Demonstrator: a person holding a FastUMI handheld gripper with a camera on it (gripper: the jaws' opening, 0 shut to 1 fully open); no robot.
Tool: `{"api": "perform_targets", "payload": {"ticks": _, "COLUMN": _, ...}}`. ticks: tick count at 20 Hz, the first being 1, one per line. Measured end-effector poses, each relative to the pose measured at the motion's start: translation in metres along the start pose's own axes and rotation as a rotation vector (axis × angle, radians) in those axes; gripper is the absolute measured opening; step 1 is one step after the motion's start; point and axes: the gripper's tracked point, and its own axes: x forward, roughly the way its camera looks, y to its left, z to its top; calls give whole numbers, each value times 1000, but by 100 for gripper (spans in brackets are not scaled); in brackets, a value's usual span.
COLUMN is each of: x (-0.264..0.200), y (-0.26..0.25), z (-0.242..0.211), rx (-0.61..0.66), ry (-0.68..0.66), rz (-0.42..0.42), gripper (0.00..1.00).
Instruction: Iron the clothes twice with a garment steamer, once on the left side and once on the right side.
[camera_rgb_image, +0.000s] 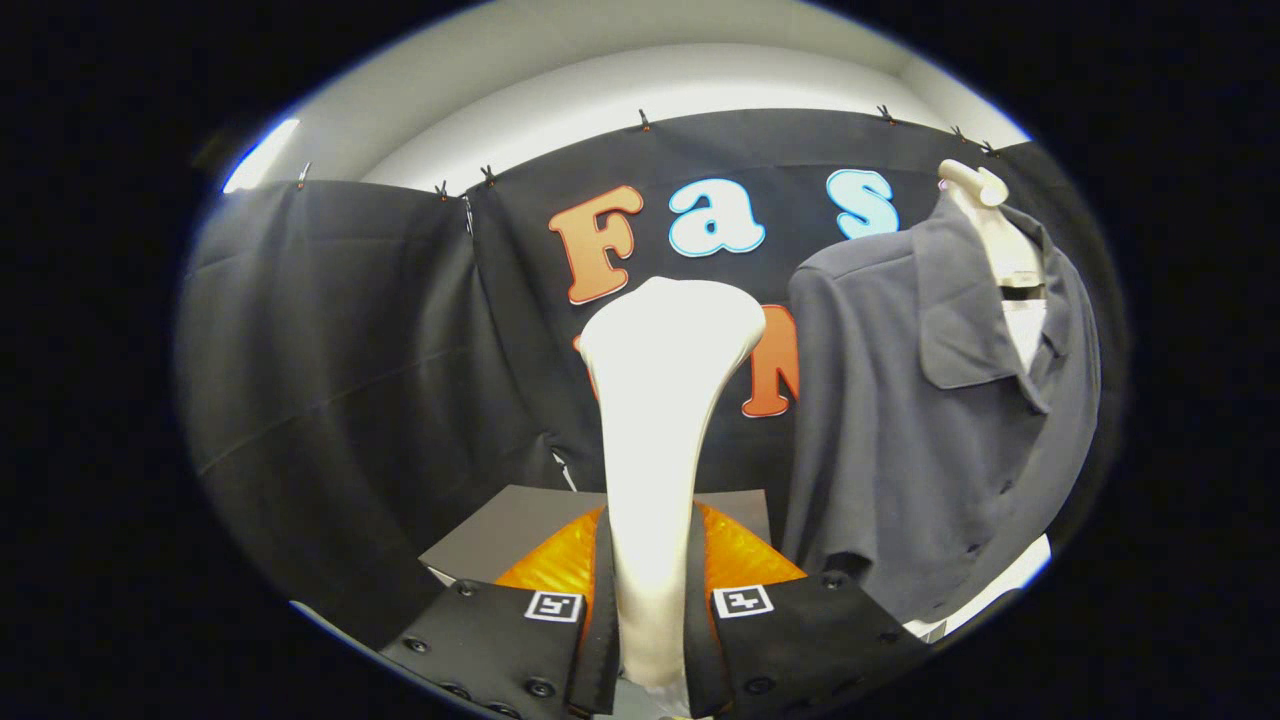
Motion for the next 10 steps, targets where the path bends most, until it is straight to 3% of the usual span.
{"api": "perform_targets", "payload": {"ticks": 6, "x": -62, "y": -70, "z": 27, "rx": 1, "ry": -49, "rz": -25, "gripper": 34}}
{"api": "perform_targets", "payload": {"ticks": 10, "x": -71, "y": -121, "z": 32, "rx": 16, "ry": -64, "rz": -54, "gripper": 34}}
